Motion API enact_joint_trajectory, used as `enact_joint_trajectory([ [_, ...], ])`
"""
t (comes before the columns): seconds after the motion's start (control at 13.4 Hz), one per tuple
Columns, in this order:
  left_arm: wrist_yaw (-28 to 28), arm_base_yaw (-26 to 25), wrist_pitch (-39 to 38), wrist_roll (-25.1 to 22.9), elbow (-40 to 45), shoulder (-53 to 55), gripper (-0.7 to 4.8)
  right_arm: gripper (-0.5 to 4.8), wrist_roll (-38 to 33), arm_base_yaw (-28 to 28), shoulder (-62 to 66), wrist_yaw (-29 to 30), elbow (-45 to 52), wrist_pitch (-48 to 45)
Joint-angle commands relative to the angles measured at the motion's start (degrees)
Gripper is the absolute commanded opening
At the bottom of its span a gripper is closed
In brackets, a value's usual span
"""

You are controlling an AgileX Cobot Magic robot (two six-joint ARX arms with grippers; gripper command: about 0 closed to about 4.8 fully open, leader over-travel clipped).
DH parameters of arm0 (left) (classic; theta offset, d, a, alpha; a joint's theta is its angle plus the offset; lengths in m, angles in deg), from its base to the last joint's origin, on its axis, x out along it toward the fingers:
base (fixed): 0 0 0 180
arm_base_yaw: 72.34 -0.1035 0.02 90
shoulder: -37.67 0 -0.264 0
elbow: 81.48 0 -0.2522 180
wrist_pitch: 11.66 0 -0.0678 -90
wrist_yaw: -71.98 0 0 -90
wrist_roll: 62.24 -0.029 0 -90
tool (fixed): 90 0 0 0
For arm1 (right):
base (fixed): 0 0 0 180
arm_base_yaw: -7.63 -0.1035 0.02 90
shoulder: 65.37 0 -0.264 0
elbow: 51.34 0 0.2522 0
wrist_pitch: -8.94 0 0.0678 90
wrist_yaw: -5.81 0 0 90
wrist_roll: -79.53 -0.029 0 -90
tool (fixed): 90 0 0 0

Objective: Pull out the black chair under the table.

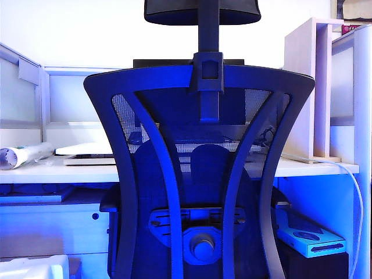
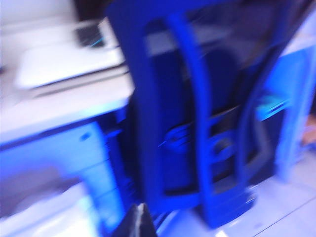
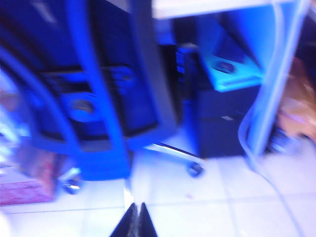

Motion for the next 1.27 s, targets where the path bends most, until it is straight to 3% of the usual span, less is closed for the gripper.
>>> enact_joint_trajectory([
  [0.07, 8.61, -0.04, 4.26, 1.42, 0.02, -0.02, -0.05, -0.05, -0.66, -0.09, -0.02, 10.01, -0.13, -7.45],
  [0.22, 10.97, -0.04, 4.98, 1.9, 0.02, -0.11, -0.05, 0.63, -3.91, -0.09, 0.0, 12.57, -0.24, -11.13],
  [0.37, 12.63, -0.02, 5.92, 4.2, 0.02, -0.11, -0.05, 2.23, -10.12, -0.11, 0.0, 15.85, -0.55, -17.11],
  [0.52, 13.7, -0.02, 6.16, 4.2, 0.02, -0.11, -0.05, 2.63, -14.8, -0.13, 0.02, 18.01, -1.68, -21.09],
  [0.67, 15.91, -0.02, 6.38, 4.2, 0.02, -0.11, -0.05, 3.56, -17.59, -0.17, 0.09, 18.75, -5.46, -20.85],
  [0.89, 16.83, -0.04, 6.38, 4.2, 0.02, -0.11, -0.05, 3.82, -20.22, -0.17, 0.59, 19.04, -10.08, -20.83],
  [0.97, 16.83, -0.04, 6.36, 4.2, 0.02, -0.11, -0.05, 4.65, -24.81, -0.2, 4.48, 19.5, -14.32, -20.9],
  [1.27, 16.83, -0.02, 6.36, 4.2, 0.02, -0.11, -0.05, 4.73, -24.04, -6.16, 19.17, 19.12, -22.27, -27.19],
])
